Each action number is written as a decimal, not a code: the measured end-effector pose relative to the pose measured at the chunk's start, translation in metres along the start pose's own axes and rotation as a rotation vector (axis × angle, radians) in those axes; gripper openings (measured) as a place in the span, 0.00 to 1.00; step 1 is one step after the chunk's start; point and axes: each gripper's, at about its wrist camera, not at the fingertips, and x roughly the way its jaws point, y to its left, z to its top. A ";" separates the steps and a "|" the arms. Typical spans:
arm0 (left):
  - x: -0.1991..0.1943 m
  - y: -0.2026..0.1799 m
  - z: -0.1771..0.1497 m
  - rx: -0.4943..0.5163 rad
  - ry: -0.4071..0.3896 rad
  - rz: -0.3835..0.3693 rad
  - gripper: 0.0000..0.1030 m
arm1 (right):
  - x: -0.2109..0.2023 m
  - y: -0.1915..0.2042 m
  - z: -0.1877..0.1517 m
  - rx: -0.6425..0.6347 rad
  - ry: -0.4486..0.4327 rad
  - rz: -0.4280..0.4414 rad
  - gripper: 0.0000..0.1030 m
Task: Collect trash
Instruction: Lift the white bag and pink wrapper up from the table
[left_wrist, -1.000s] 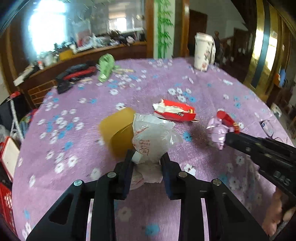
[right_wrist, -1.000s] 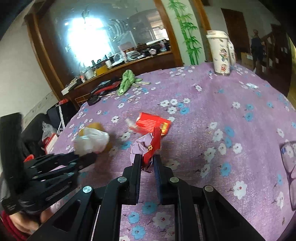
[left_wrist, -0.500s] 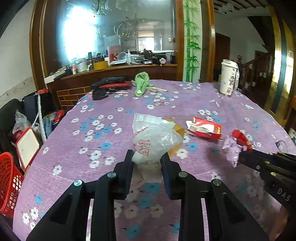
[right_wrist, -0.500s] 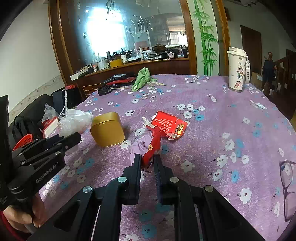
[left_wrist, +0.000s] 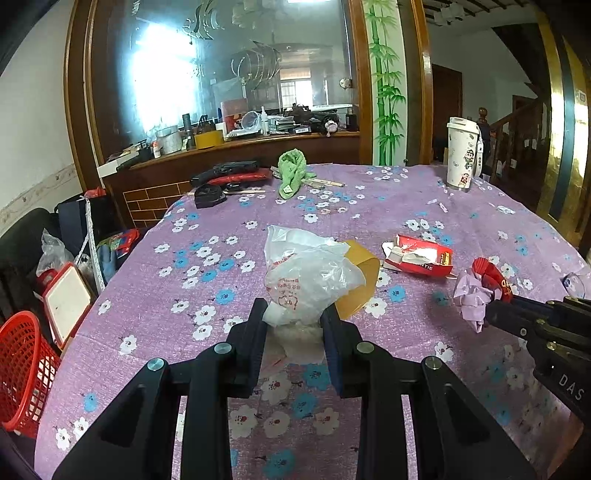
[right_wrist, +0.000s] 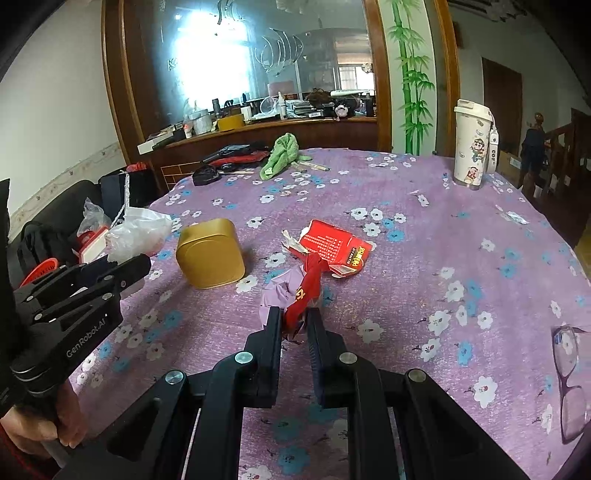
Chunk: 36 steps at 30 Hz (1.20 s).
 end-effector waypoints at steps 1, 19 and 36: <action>0.000 0.000 0.000 0.001 0.000 0.001 0.27 | 0.000 0.000 0.000 0.000 0.001 -0.004 0.14; 0.000 -0.001 0.000 -0.005 0.004 -0.008 0.27 | -0.002 -0.002 0.002 0.000 -0.011 -0.034 0.14; -0.044 0.039 0.001 -0.073 0.047 -0.044 0.27 | -0.030 0.032 0.003 -0.001 0.026 0.038 0.14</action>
